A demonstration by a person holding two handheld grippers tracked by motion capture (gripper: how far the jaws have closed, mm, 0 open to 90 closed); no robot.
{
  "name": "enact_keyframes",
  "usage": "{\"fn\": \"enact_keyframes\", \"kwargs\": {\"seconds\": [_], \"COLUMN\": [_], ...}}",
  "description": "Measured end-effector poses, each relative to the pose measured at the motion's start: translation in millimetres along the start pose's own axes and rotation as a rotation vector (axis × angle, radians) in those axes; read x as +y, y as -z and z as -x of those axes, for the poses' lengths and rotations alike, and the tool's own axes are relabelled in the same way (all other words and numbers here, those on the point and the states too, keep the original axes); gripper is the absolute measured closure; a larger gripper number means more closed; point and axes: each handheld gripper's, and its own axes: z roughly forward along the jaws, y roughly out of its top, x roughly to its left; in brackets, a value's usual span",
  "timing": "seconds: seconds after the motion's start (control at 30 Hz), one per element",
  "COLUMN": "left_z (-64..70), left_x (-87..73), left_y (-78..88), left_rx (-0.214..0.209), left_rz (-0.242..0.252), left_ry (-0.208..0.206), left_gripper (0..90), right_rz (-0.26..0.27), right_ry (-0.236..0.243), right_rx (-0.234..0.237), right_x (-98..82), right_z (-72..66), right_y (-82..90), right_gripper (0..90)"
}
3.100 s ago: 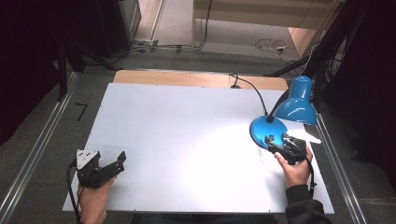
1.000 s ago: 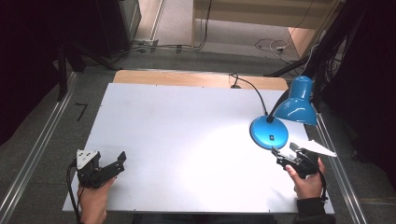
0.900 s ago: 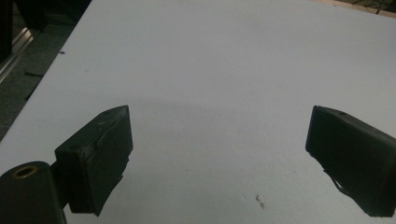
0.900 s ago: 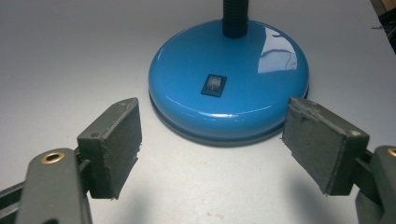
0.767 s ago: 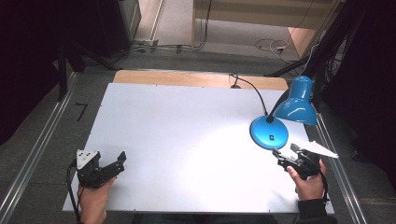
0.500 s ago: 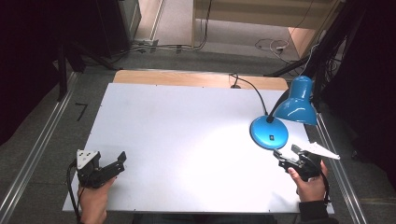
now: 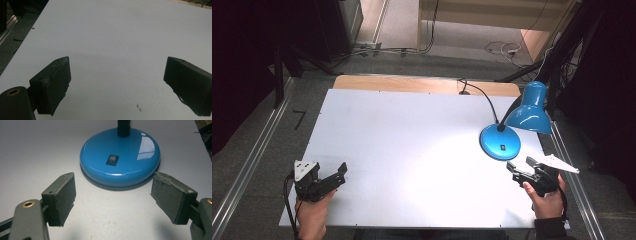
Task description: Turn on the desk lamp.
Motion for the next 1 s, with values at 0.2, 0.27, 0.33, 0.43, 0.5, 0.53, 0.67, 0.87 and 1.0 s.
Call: {"fn": "enact_keyframes", "kwargs": {"seconds": [0.2, 0.27, 0.33, 0.43, 0.5, 0.53, 0.67, 0.87, 1.0], "left_z": [0.0, 0.1, 0.1, 0.0, 0.0, 0.0, 0.2, 0.2, 0.2], "left_x": [0.0, -0.1, -0.1, -0.1, -0.1, -0.1, -0.1, -0.1, -0.1], "left_y": [-0.2, -0.3, -0.2, -0.2, -0.2, -0.2, -0.2, -0.2, -0.2], "left_rx": [-0.001, -0.001, -0.001, -0.001, -0.001, 0.0, 0.0, 0.0, 0.0], "left_rz": [-0.001, -0.001, -0.001, -0.001, -0.001, -0.002, -0.002, -0.002, -0.003], "left_ry": [-0.001, -0.002, -0.002, -0.001, -0.002, -0.002, -0.002, -0.002, -0.003], "left_gripper": [7.9, 7.9, 8.0, 8.0, 8.0, 8.0, 7.9, 8.0, 8.0], "right_rz": [0.0, -0.002, -0.003, -0.003, -0.003, -0.002, -0.004, -0.004, -0.004], "right_ry": [-0.002, -0.005, -0.001, -0.001, -0.002, -0.004, -0.006, -0.009, -0.01], "right_rx": [-0.001, -0.002, -0.002, -0.003, -0.004, -0.004, -0.007, -0.009, -0.015], "right_x": [-1.5, -2.1, -2.5, -3.0, -3.3, -3.4, -4.5, -6.0, -6.9], "right_z": [1.9, 2.0, 2.5, 2.9, 3.3, 3.4, 4.8, 6.8, 8.2], "right_y": [3.5, 4.5, 5.2, 6.5, 7.7, 8.2, 9.9, 12.6, 14.4], "right_gripper": [18.6, 18.6, 18.6, 18.6, 18.6, 18.6, 18.8, 19.0, 19.0]}}
